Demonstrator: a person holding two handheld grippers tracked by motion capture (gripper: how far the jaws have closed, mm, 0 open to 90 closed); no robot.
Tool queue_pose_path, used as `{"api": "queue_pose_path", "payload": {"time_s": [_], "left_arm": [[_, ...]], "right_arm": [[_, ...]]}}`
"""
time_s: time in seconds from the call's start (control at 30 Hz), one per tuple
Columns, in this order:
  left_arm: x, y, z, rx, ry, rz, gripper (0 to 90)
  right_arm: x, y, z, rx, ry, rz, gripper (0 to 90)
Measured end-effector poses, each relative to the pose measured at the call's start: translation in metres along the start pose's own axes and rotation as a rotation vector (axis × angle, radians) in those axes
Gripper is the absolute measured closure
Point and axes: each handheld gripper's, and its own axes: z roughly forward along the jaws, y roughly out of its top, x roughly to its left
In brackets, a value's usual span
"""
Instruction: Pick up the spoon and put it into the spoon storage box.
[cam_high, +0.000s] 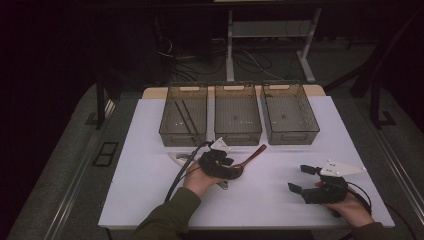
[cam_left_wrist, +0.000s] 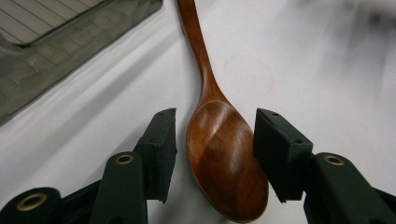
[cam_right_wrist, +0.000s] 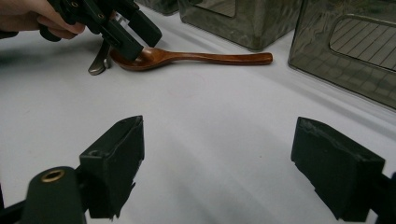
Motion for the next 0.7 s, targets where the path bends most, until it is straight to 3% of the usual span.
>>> {"api": "queue_pose_path", "payload": {"time_s": [0.17, 0.23, 0.7], "left_arm": [[-0.002, 0.0, 0.002, 0.025, 0.006, 0.038, 48.0], [-0.004, 0.0, 0.003, 0.023, 0.005, 0.025, 48.0], [-0.013, 0.0, 0.007, 0.046, 0.031, 0.07, 49.9]], "right_arm": [[0.0, 0.0, 0.0, -0.003, -0.003, 0.0, 16.3], [0.0, 0.0, 0.0, -0.002, -0.002, -0.001, 16.3], [0.0, 0.0, -0.001, -0.001, -0.005, 0.004, 16.3]]}}
